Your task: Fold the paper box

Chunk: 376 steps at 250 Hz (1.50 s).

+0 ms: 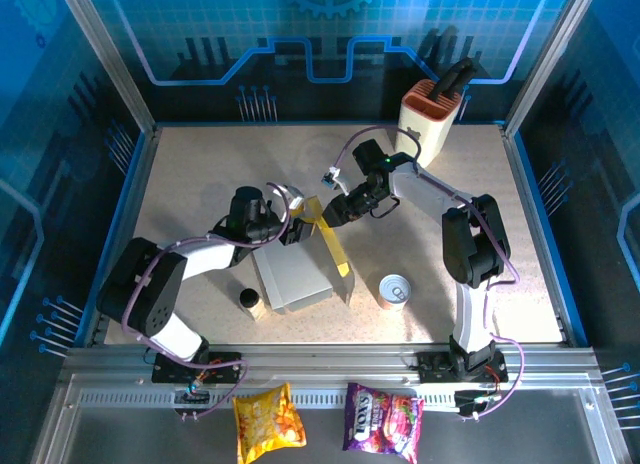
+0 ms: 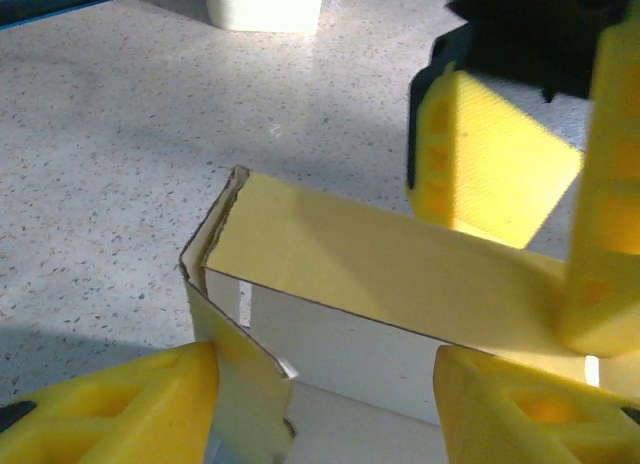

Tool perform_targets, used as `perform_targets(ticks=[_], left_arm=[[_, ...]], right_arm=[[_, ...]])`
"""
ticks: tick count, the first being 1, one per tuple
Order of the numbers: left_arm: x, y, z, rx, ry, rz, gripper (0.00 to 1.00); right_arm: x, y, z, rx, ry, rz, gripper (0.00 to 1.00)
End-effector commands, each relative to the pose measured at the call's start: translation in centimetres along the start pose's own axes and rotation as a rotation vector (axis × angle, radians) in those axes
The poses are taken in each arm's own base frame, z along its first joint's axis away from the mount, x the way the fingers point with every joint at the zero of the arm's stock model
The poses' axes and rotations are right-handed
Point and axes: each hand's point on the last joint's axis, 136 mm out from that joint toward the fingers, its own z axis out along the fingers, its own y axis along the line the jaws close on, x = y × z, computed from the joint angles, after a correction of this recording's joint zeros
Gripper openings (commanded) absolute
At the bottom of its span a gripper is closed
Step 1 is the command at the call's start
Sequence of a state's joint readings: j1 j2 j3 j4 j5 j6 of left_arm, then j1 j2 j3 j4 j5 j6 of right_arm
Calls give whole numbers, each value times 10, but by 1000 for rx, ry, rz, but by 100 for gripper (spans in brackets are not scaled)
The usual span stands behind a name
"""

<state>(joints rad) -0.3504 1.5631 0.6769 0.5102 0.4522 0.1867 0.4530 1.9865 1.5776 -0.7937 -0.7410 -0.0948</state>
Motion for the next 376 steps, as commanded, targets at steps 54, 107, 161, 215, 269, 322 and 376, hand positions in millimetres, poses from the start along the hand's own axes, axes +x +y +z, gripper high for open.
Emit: perform_targets(ticks=[54,107,161,215,269,322,376], left_arm=[[-43,1,-42,-97,-60,177,60],[-32,57,-55,-380,80,346,61],[-12,117,-52,-438,140,263,60],[1,120,-17,-247,194,366,60],[10,133,11,-157,283,458,58],[18,109,19,39,275,544,57],[13,70,21,147,189,616,59]], right_arm=[[4,-2,5,6,29,-3,41],[1,-2,3,10,21,-6,41],[1,0,6,3,23,-7,42],[1,2,5,2,25,-8,42],[2,2,4,9,29,-5,42],[2,1,4,15,31,1,42],[-2,-1,3,14,23,7,42]])
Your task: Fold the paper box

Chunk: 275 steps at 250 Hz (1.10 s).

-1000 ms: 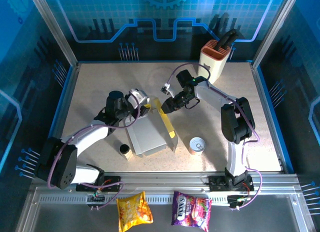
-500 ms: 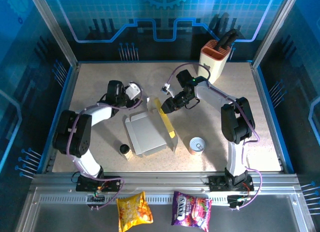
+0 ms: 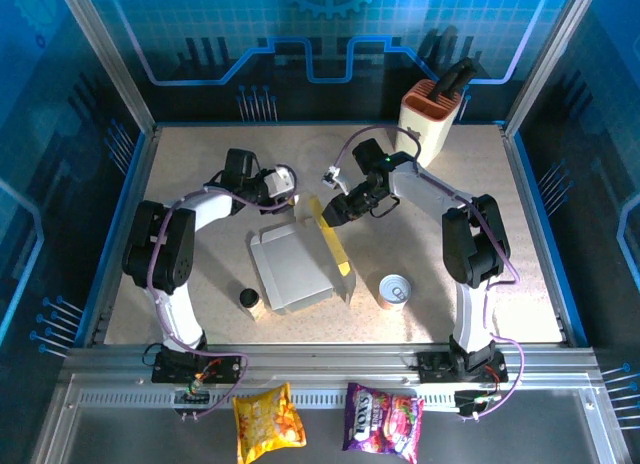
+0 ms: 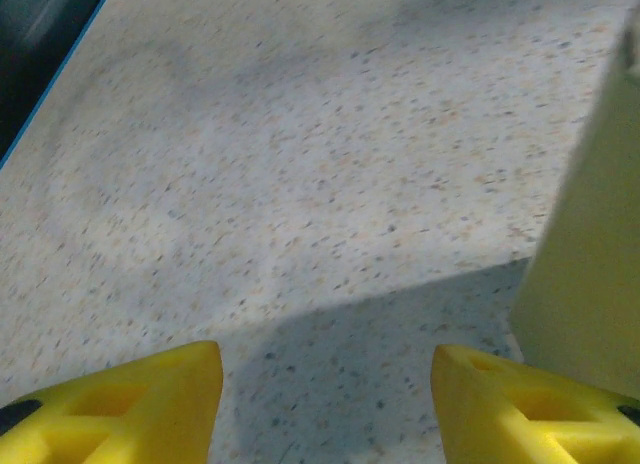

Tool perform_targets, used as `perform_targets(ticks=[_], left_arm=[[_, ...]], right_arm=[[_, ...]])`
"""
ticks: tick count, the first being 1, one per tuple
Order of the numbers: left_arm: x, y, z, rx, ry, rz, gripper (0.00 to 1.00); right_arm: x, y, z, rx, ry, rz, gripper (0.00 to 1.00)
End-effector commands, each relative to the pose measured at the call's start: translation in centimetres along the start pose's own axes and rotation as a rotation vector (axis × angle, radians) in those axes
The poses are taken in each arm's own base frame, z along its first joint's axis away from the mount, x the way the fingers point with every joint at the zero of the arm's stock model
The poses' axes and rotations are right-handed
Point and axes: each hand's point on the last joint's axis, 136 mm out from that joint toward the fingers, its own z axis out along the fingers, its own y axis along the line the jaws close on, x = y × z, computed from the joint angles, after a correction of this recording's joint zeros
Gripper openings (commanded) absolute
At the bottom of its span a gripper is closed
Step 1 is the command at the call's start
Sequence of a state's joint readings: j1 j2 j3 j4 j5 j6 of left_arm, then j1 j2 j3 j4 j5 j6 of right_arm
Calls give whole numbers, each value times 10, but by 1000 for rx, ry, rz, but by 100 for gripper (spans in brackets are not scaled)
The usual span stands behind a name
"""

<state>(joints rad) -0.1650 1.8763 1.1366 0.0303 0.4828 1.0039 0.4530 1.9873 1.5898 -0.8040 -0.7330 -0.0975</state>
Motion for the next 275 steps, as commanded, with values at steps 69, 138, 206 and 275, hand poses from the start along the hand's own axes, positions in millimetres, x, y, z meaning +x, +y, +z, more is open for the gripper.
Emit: perform_targets(ticks=[69,138,206,275], left_arm=[[-37,-69,12,196,-111,154,58],[-55,-80,5,242,-171,116,49],[-76,-92,-9,336,-253,35,51],[-80,-99,-12,420,-252,-8,42]], right_arm=[[-3,-3,3,-4,14,11,42],[-4,-4,1,-17,4,8,40],[-2,-3,2,-39,2,-1,40],[3,-4,1,-44,1,3,39]])
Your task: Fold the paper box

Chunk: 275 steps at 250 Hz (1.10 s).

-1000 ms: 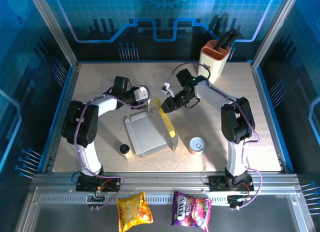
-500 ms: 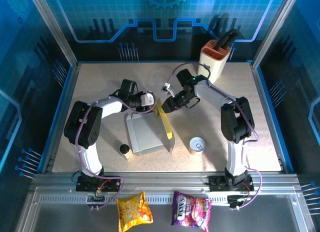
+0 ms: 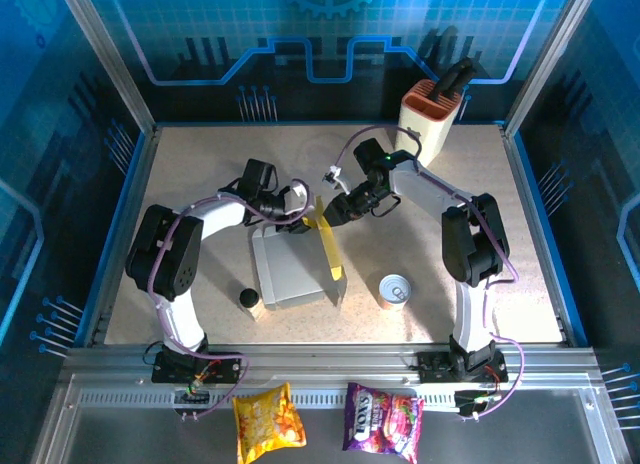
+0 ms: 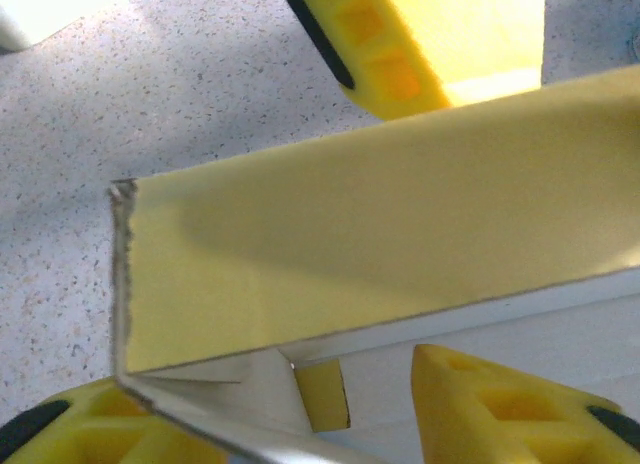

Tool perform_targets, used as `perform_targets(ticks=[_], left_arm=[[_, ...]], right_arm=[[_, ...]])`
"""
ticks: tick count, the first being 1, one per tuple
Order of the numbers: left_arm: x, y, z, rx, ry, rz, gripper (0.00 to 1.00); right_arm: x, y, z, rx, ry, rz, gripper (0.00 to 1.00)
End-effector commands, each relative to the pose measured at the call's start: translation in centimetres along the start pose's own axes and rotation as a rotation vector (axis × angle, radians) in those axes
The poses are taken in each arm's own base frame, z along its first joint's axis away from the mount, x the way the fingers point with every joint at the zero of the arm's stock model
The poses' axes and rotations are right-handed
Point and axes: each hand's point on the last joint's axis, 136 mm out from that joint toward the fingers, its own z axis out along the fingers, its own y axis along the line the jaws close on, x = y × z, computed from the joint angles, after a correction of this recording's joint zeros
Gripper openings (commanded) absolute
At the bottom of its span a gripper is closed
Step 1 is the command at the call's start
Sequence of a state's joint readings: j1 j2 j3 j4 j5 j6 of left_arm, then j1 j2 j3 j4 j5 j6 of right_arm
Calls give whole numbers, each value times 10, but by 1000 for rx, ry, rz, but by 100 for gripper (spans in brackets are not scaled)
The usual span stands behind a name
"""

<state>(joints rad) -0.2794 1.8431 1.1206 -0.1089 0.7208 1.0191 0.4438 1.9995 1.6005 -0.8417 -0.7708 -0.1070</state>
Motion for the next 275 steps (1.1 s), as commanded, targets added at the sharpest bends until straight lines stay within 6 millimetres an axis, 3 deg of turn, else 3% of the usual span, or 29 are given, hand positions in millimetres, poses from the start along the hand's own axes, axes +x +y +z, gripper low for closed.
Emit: perform_targets(ticks=[1,48,113,183,275], left_arm=[[-30,-17,-5,111,-95,-7,41],[-27,-10,-4,75,-69,-17,33],[-31,0,-11,-122,-81,-95,37],[-34,-26,-3,-197,-35,-182,41],[-34,-34,2,-317,21,-257,41]], right_arm=[[-1,-7,1,-5,-11,-21,39],[-2,-9,0,5,-15,-19,39],[-9,-14,-8,44,-50,9,42],[-15,-12,-14,64,-63,31,43],[-27,-13,-13,76,-72,18,36]])
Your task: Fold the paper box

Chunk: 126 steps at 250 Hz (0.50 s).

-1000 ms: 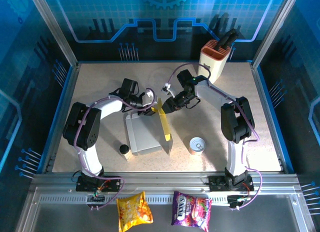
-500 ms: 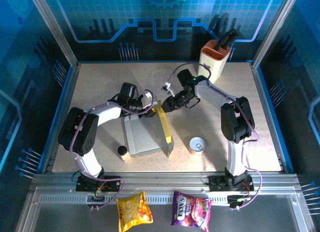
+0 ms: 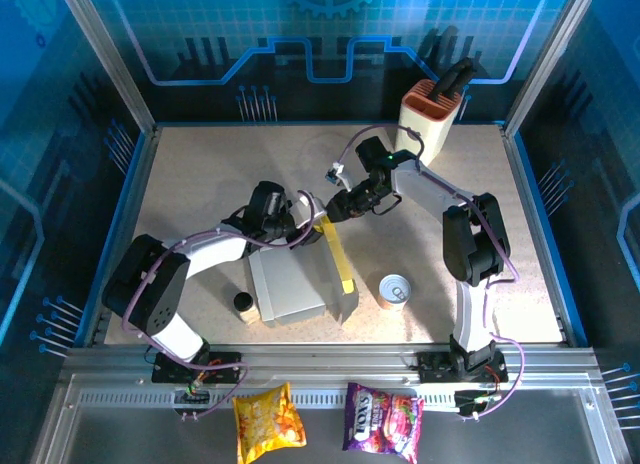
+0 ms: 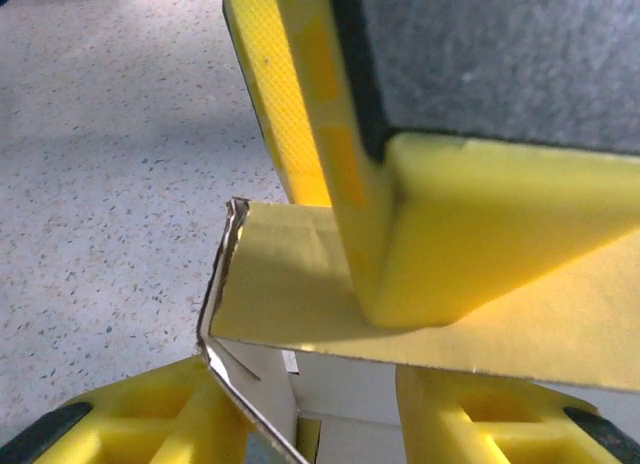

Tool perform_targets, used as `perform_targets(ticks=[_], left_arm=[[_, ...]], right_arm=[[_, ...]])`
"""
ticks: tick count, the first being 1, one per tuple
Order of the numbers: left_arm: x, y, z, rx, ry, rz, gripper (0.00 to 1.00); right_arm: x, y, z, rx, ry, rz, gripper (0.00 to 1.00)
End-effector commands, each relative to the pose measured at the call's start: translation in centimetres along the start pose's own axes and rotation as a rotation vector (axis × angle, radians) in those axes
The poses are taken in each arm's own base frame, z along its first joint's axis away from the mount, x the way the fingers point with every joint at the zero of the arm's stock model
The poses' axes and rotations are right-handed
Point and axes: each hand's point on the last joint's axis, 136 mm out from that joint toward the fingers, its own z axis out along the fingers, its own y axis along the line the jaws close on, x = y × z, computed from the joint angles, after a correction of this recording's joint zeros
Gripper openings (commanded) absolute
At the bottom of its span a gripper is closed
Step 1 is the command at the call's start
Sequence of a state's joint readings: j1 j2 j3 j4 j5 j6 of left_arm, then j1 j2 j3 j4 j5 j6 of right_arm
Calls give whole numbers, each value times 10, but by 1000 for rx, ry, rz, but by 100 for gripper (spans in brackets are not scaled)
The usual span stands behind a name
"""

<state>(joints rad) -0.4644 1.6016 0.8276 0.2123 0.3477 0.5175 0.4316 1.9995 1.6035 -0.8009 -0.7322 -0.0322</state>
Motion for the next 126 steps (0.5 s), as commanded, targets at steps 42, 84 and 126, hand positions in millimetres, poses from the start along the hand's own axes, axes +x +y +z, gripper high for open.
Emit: perform_targets(ticks=[42,84,126], left_arm=[[-10,-1,4,-118,-5,-52,34],[-11,14,2,-215,-21,-78,32],[-12,22,5,-256,-52,-132,23]], right_arm=[[-32,5,-8,22,-49,-53,35],[-35,10,-13,41,-59,-62,38],[-36,11,-26,94,-82,-65,43]])
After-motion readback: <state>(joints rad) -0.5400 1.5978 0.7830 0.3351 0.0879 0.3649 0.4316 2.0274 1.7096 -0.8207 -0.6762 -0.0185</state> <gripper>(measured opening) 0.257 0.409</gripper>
